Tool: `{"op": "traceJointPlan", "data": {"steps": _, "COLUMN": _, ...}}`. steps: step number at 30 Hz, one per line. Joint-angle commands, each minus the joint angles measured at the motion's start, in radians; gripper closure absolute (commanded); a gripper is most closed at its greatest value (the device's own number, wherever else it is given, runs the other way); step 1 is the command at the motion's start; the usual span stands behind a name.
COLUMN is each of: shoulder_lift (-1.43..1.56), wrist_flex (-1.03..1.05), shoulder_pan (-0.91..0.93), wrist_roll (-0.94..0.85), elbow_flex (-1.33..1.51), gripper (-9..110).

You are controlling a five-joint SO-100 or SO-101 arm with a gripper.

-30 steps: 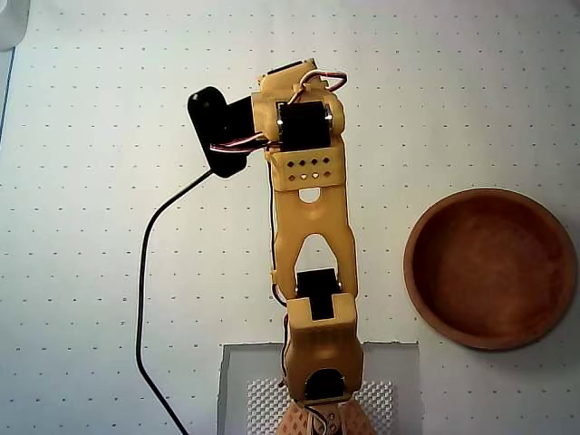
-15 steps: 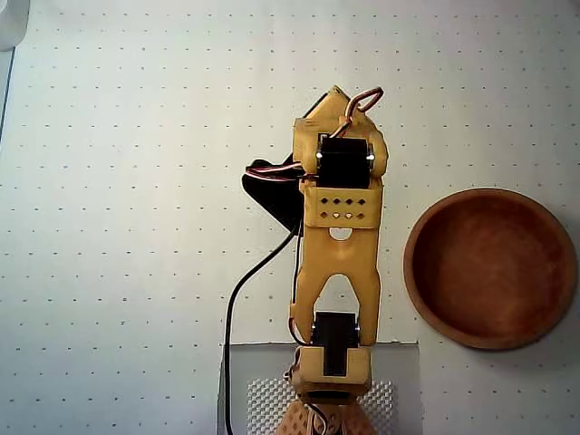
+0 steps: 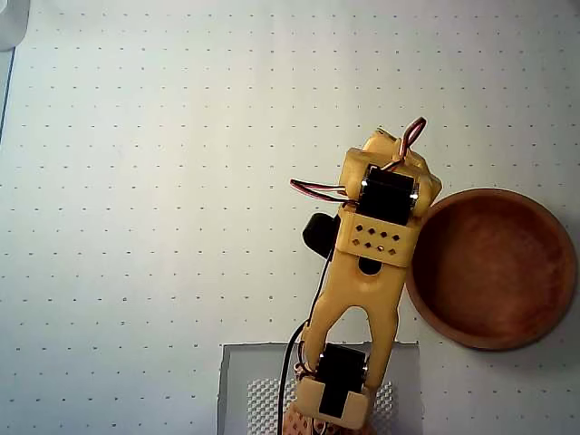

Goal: Grasp a clothespin and put it in the bowl.

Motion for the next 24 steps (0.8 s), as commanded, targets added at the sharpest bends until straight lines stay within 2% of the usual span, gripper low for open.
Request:
{"op": "traceJointPlan", "data": {"steps": 1, "shoulder_lift": 0.083, "wrist_flex": -0.017, "shoulder_pan": 0.038, "wrist_roll": -0.046, "elbow_flex": 0.075, "gripper": 105}}
{"op": "traceJointPlan", "data": {"steps": 10, "shoulder_lift": 0.137, "wrist_flex": -0.017, "shoulder_pan": 0.143, "wrist_roll": -0.117, "elbow_flex": 0.209, "gripper": 105}}
{"op": "traceJointPlan", "data": {"steps": 24, "shoulder_lift": 0.118, "wrist_flex": -0.017, "shoulder_pan": 0.4, "wrist_roll": -0.267, "elbow_flex": 0.215, "gripper": 105}}
